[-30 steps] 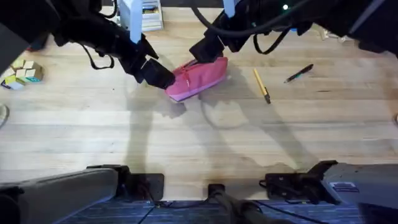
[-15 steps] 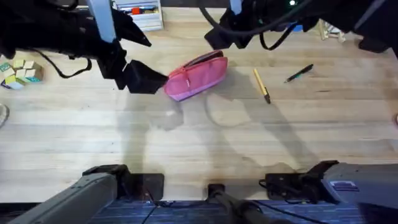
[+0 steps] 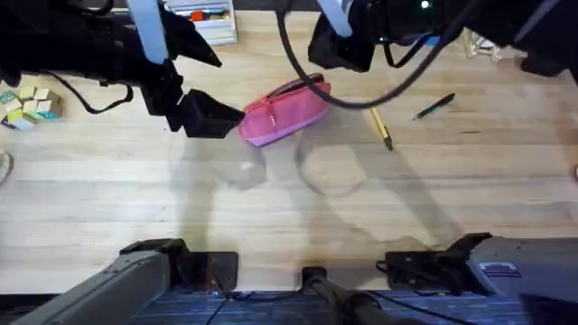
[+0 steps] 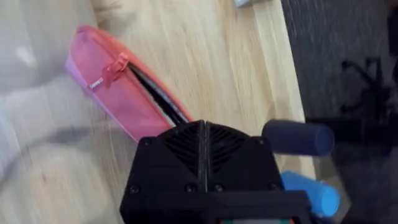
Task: Unzip the bag, pick up the pens from the table one at a time and place them inside, then zip the bag closed.
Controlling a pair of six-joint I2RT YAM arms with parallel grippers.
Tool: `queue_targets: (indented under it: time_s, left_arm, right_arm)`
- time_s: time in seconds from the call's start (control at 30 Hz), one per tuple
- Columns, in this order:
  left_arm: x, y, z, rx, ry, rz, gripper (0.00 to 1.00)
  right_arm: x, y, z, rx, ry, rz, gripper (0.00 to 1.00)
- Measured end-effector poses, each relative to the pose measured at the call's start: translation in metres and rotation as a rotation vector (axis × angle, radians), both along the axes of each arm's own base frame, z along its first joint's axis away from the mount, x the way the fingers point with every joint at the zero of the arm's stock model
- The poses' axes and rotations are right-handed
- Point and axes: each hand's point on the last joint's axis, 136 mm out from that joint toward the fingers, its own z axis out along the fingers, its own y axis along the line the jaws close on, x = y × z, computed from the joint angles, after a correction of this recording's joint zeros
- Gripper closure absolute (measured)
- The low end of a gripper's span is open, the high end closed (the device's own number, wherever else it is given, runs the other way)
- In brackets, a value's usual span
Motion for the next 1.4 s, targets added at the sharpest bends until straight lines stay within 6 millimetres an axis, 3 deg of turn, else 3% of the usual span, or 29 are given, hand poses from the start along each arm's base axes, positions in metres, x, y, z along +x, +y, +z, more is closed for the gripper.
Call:
queue_targets:
  time_s: [0.27, 0.5, 0.77, 1.03, 1.4]
  left_arm:
    - [0.0, 0.0, 0.0, 0.0, 0.0, 0.0, 0.007]
    - [0.0, 0.0, 0.0, 0.0, 0.0, 0.0, 0.007]
    - [0.0, 0.0, 0.0, 0.0, 0.0, 0.0, 0.007]
    - [0.0, 0.0, 0.0, 0.0, 0.0, 0.0, 0.007]
    - [0.0, 0.0, 0.0, 0.0, 0.0, 0.0, 0.007]
  right_arm:
    - [-0.005, 0.009, -0.043, -0.153, 0.007, 0.234, 0.972]
    - [-0.002, 0.013, -0.064, -0.246, -0.043, 0.389, 0.972]
    - [0.005, 0.017, -0.088, -0.28, -0.031, 0.437, 0.972]
    - [0.01, 0.021, -0.098, -0.287, -0.032, 0.447, 0.972]
    - [0.012, 0.023, -0.132, -0.306, 0.038, 0.46, 0.972]
